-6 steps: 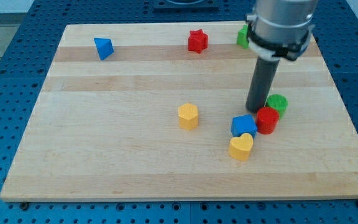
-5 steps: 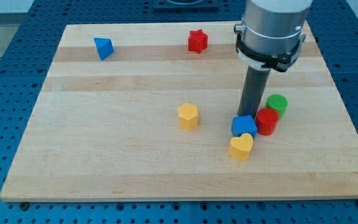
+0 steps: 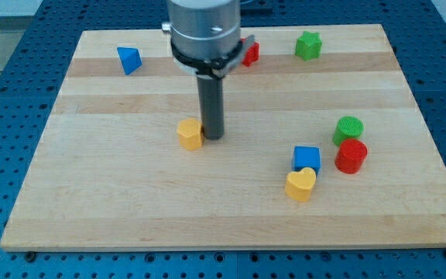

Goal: Move yellow hexagon near to the yellow heart

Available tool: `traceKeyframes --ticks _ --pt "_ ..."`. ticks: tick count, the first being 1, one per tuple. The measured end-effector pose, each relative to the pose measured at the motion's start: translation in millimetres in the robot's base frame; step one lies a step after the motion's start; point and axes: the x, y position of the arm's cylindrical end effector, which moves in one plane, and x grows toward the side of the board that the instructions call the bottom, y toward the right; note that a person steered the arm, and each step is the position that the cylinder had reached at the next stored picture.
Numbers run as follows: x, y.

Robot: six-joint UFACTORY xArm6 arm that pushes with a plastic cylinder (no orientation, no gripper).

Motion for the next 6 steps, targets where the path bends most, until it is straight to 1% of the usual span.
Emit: traceKeyframes --ticks 1,2,3,4,5,6 --pt "-16.6 -34.9" --pt "-57.1 -53.6" --pt "-37.1 -113.1" --pt "4.0 -113.3" --pt "4.9 -64.5" --pt "4.9 -67.0"
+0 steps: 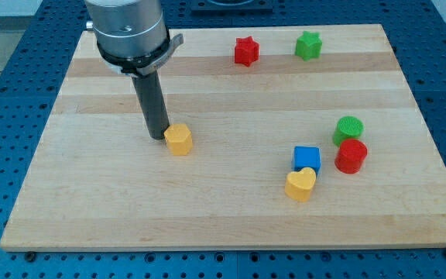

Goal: Move yellow hexagon near to the yellow heart

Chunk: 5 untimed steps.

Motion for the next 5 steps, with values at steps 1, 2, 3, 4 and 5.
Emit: traceKeyframes --ticks 1,2,3,4,5 --pt "0.0 -10.6" --pt "2.9 2.3" --pt "19.2 83.5" --pt "32.4 173.7" --pt "46.5 152.7"
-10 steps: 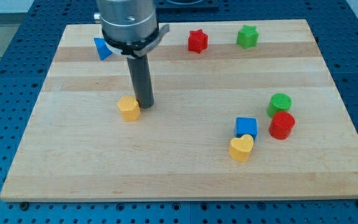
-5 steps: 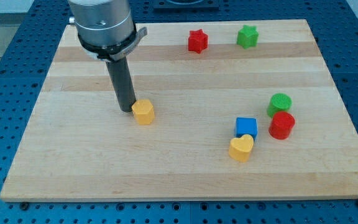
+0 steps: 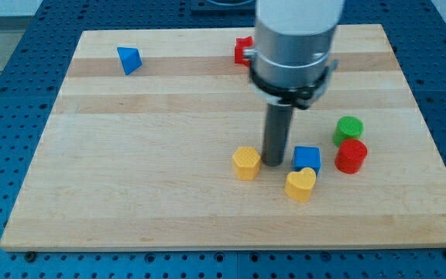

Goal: Move yellow hexagon near to the yellow heart

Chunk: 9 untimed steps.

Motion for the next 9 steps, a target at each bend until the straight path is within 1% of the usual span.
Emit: traceKeyframes --ticks 1,2,3,4,5,6,7,8,9 --pt "-46.9 -47.9" --pt "-27.2 -97.1" --pt "-0.6 -62.8" --pt "10.4 0.0" --pt "10.4 13.6" --pt "-4.4 -20.0" --pt "-3.7 -20.0" --pt "-8.6 -41.9" --pt "-31.3 -120.4"
